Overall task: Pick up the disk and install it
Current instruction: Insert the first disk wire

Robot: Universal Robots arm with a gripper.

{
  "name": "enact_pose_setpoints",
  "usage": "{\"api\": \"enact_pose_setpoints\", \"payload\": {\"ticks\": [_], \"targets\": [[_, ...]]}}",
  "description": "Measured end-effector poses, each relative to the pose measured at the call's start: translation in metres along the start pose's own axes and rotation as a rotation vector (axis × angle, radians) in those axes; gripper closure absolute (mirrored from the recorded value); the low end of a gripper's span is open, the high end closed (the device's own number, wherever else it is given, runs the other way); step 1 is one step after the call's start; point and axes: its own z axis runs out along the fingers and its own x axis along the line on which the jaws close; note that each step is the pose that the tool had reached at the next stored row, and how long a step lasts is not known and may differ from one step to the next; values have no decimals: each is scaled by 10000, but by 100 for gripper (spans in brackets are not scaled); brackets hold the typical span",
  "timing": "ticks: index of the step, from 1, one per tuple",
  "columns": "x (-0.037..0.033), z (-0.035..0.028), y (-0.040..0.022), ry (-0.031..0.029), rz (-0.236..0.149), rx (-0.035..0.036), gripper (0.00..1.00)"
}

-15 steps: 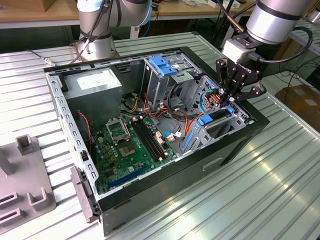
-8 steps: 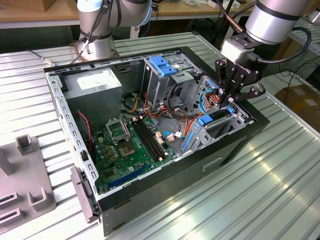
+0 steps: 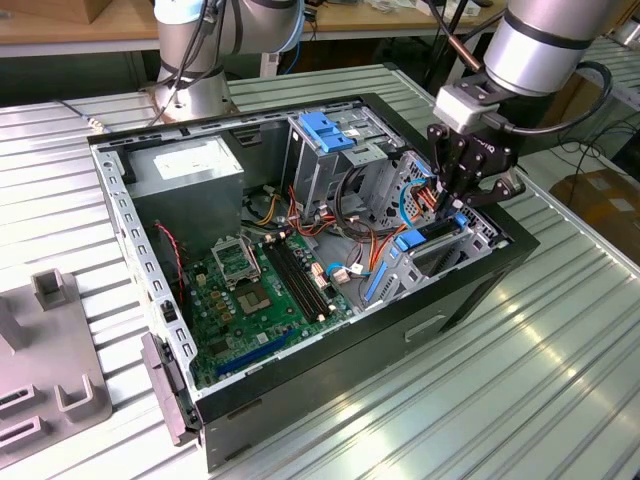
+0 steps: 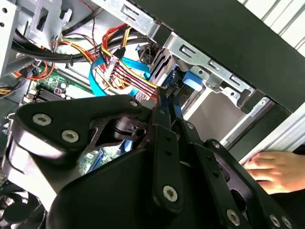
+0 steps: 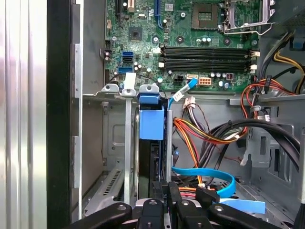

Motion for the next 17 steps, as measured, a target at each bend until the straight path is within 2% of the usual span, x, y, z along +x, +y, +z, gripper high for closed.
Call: {"api": "enact_pose_setpoints", "payload": {"ticks": [1,3,6,8,10,17], "targets": [[1,0,5,1,14,33,84],[2,0,8,4,71,33,84],[2,0,9,26,510,22,84],[8,0,9,36,658,18,84],[48,1,11,35,661,18,84],[50,6,38,32,603,20,84]]}}
